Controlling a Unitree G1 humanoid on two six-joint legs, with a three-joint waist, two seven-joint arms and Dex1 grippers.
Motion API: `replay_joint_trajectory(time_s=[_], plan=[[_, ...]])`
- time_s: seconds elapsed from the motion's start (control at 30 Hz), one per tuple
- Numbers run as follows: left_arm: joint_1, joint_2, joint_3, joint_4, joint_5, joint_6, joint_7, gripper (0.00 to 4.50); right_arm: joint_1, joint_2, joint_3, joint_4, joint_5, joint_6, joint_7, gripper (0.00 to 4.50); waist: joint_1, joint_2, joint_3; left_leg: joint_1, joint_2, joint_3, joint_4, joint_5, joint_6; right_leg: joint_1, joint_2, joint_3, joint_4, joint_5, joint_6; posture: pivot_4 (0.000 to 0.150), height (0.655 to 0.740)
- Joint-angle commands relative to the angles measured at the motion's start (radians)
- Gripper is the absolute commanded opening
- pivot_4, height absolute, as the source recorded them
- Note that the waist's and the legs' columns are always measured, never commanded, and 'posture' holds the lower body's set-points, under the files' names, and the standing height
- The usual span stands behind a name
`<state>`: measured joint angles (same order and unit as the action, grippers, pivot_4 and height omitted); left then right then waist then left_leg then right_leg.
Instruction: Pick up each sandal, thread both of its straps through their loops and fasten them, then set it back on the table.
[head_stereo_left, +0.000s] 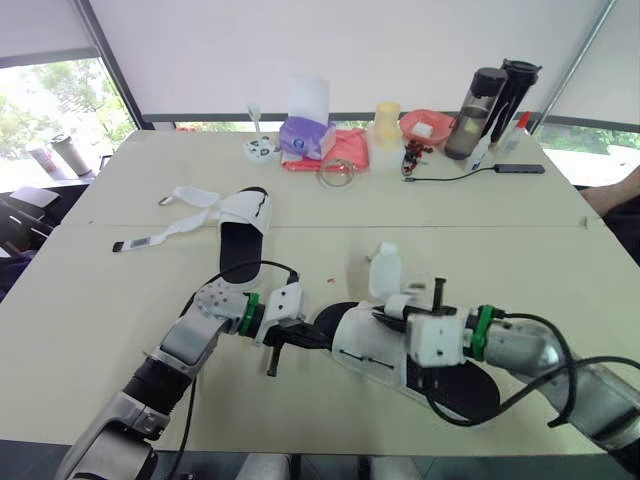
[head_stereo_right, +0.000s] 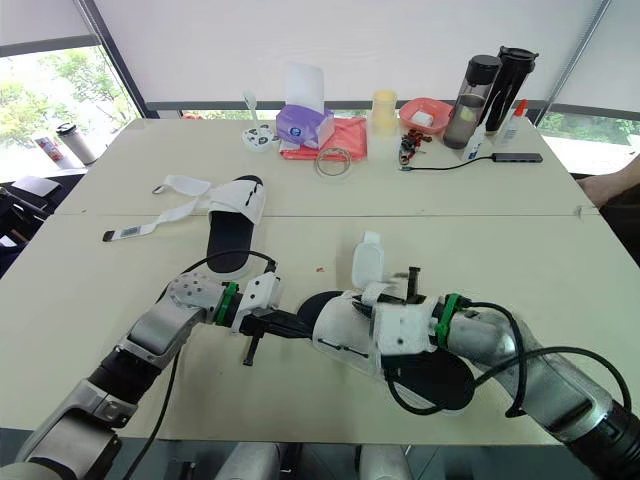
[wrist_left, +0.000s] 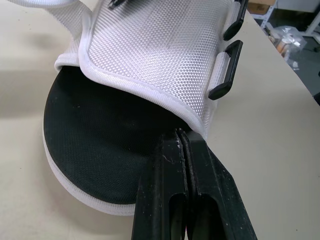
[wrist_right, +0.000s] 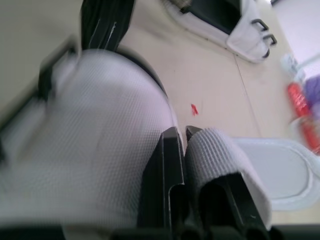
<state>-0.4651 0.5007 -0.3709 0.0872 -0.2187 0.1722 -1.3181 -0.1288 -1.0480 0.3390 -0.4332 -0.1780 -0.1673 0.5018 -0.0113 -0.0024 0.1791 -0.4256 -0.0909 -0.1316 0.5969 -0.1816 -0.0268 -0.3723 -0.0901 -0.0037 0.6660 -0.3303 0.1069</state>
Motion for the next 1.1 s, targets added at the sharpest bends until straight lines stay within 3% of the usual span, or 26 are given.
replay_joint_trajectory(time_s=[0.03, 0.1, 0.2, 0.33, 0.43, 0.53, 0.57, 0.6, 0.77, 0.83, 0.93, 1.1], plan=[[0.003, 0.005, -0.005, 0.008, 0.008, 0.01, -0.007, 0.0, -0.003, 0.0, -0.03, 0.055, -0.189, -0.217, -0.064, 0.36, 0.0, 0.0, 0.0, 0.0, 0.0, 0.0, 0.0, 0.0, 0.0, 0.0, 0.0, 0.0, 0.0, 0.0, 0.0, 0.15, 0.74], [0.002, 0.001, -0.006, 0.008, 0.005, 0.014, -0.008, 0.0, 0.019, -0.001, -0.038, 0.073, -0.222, -0.288, -0.066, 1.02, 0.0, 0.0, 0.0, 0.0, 0.0, 0.0, 0.0, 0.0, 0.0, 0.0, 0.0, 0.0, 0.0, 0.0, 0.0, 0.15, 0.74], [-0.001, -0.003, -0.008, 0.01, 0.003, 0.017, -0.011, 0.0, 0.037, 0.024, -0.065, 0.082, -0.242, -0.338, -0.072, 2.56, 0.0, 0.0, 0.0, 0.0, 0.0, 0.0, 0.0, 0.0, 0.0, 0.001, 0.0, 0.001, 0.0, 0.0, 0.0, 0.15, 0.74], [-0.004, -0.007, -0.01, 0.016, 0.006, 0.014, -0.013, 0.0, 0.066, 0.117, -0.151, 0.036, -0.08, -0.192, -0.039, 4.46, 0.0, -0.001, 0.0, 0.001, 0.0, -0.001, 0.0, 0.0, 0.0, 0.002, 0.001, 0.001, 0.0, 0.0, 0.0, 0.15, 0.74], [-0.005, -0.008, -0.009, 0.019, 0.007, 0.013, -0.012, 0.0, 0.113, 0.193, -0.213, -0.108, 0.257, 0.108, 0.044, 4.46, 0.001, -0.001, 0.0, 0.001, 0.0, -0.002, 0.001, 0.0, 0.0, 0.002, 0.0, 0.001, 0.001, 0.0, 0.0, 0.15, 0.74], [-0.003, -0.009, -0.009, 0.025, 0.01, 0.009, -0.014, 0.0, 0.123, 0.208, -0.286, -0.264, 0.705, 0.484, 0.047, 4.46, 0.001, -0.001, 0.0, 0.001, 0.0, -0.003, 0.001, 0.0, 0.0, 0.003, -0.001, 0.001, 0.001, 0.0, 0.0, 0.15, 0.74], [-0.003, -0.01, -0.011, 0.028, 0.011, 0.007, -0.014, 0.0, 0.117, 0.188, -0.318, -0.289, 0.932, 0.598, 0.007, 4.46, 0.001, -0.001, 0.0, 0.001, 0.0, -0.003, 0.001, 0.0, 0.0, 0.003, -0.002, 0.001, 0.001, 0.0, 0.0, 0.15, 0.74], [-0.003, -0.012, -0.012, 0.031, 0.012, 0.005, -0.014, 0.0, 0.107, 0.172, -0.348, -0.299, 1.108, 0.682, -0.023, 4.46, 0.001, -0.001, 0.0, 0.001, 0.0, -0.003, 0.001, 0.0, 0.0, 0.003, -0.002, 0.001, 0.001, 0.0, 0.0, 0.15, 0.74], [-0.008, -0.025, -0.016, 0.037, 0.013, 0.004, -0.01, 0.0, 0.086, 0.074, -0.452, -0.21, 1.686, 0.914, -0.165, 4.46, 0.003, -0.001, 0.0, 0.001, 0.0, -0.002, 0.002, 0.0, 0.0, 0.004, -0.004, 0.0, -0.001, 0.0, -0.002, 0.15, 0.74], [-0.007, -0.029, -0.017, 0.035, 0.014, 0.004, -0.009, 0.0, 0.101, 0.04, -0.466, -0.133, 1.861, 0.966, -0.256, 4.46, 0.006, -0.002, 0.0, 0.0, 0.0, -0.002, 0.002, 0.0, 0.001, 0.004, -0.005, -0.001, -0.001, 0.0, -0.002, 0.15, 0.74], [-0.001, -0.031, -0.014, 0.029, 0.014, 0.006, -0.006, 0.0, 0.091, 0.112, -0.448, -0.034, 2.103, 0.931, -0.479, 4.46, 0.004, -0.003, 0.0, 0.0, 0.0, -0.001, 0.002, -0.001, 0.002, 0.004, -0.006, -0.001, -0.002, 0.0, -0.002, 0.15, 0.74], [0.009, -0.035, -0.014, 0.018, 0.012, 0.013, 0.001, 0.0, 0.05, 0.385, -0.499, 0.049, 2.15, 0.93, -0.773, 4.46, 0.001, -0.004, -0.002, 0.0, 0.0, -0.001, 0.002, -0.001, 0.002, 0.003, -0.005, -0.001, -0.001, 0.0, -0.001, 0.15, 0.74]])
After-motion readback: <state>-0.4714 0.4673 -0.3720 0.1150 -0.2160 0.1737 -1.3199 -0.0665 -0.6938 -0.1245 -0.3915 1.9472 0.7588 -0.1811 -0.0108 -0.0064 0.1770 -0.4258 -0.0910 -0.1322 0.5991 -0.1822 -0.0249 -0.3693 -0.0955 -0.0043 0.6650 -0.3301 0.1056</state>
